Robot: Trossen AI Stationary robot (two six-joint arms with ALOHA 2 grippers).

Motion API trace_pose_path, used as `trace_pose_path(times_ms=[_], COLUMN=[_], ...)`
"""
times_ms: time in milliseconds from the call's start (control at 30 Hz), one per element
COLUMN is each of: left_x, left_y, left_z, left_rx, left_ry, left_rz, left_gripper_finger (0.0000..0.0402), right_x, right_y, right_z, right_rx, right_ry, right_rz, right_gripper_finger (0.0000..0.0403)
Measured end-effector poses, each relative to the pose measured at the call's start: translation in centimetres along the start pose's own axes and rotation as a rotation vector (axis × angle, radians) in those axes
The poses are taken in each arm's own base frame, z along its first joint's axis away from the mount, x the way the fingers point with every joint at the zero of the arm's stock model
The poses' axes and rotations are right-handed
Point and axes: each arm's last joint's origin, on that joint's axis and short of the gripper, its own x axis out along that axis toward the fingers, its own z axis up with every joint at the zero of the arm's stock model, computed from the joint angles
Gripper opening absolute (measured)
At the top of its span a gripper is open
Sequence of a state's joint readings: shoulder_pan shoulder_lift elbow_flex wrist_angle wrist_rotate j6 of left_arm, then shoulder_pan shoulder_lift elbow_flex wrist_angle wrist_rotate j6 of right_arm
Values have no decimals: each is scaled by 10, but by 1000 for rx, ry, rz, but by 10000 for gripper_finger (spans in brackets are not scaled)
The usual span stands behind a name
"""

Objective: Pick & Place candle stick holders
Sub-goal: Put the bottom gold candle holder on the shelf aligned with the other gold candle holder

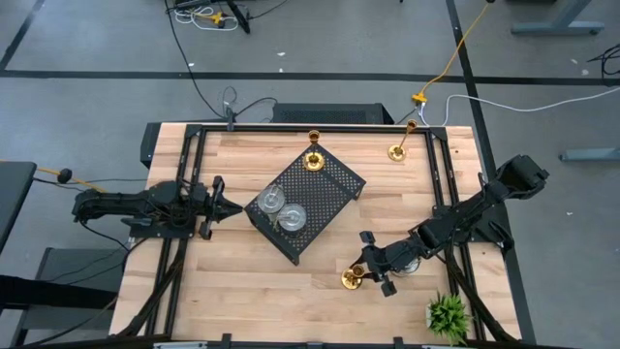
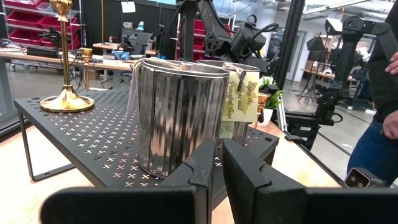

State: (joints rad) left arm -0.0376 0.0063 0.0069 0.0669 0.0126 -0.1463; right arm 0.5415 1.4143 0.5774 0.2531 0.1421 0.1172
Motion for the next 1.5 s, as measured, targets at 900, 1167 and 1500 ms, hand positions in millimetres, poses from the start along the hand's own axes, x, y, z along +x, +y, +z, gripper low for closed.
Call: trace_pose_path(times_ms=[900,1167,1500], left_x=[0,0,0], left_y=[0,0,0], left_z=[0,0,0], left_rx=[0,0,0], left_ry=[0,0,1], left_rz=[0,0,0], left_gripper_finger=[39,39,39], right_x=[0,0,-1], right_y=[0,0,0], right_z=[0,0,0], right_rx=[1,1,0], right_ry=[0,0,-2], right_rz=[0,1,1], right_gripper_finger=[72,48,14])
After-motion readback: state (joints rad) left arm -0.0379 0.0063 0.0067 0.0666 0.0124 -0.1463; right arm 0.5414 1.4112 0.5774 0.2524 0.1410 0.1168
